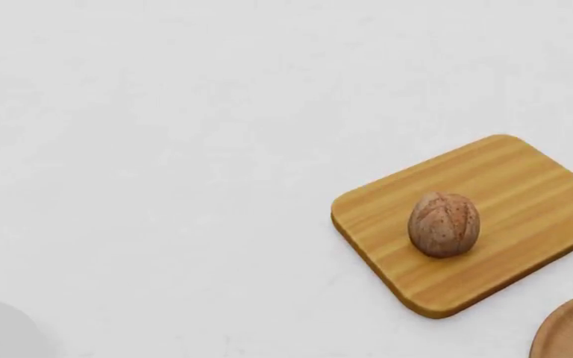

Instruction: Place all breads on the cutting board.

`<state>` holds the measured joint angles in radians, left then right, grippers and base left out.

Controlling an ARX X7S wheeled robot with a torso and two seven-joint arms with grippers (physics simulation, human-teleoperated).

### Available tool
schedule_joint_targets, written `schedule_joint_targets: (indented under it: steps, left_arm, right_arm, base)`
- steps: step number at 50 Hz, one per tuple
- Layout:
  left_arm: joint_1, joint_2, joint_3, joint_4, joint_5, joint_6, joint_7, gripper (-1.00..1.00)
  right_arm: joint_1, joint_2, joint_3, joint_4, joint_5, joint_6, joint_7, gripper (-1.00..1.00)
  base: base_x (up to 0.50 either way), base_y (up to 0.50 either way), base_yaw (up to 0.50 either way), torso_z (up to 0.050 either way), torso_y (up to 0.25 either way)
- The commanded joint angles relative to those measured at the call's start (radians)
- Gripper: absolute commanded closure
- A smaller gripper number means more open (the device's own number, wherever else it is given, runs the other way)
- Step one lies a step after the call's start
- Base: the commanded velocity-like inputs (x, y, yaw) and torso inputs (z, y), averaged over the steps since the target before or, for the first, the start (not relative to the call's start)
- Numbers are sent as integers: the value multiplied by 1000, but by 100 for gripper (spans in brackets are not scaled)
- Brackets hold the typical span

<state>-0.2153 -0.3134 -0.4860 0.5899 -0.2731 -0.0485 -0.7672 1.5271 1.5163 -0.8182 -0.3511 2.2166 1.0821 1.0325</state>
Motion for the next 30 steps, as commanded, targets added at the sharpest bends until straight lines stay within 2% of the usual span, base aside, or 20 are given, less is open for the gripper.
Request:
schedule_joint_targets:
  steps: [1,15,30]
  left_arm:
    - [1,-5,1,6,-3,-9,-4,-100]
    - [0,-3,4,-24,3,18,2,-100]
    - [4,-9,7,33,-3,-31,-21,-100]
  right_arm:
    - [-50,54,-25,-6,0,-29,-5,-100]
    - [-138,54,-103,36,-121,-141,-101,-100]
    - [-224,21,-177,94,-242,-232,-192,-100]
  base:
    - [0,0,0,0,0]
    - [0,0,0,0,0]
    - [0,0,0,0,0]
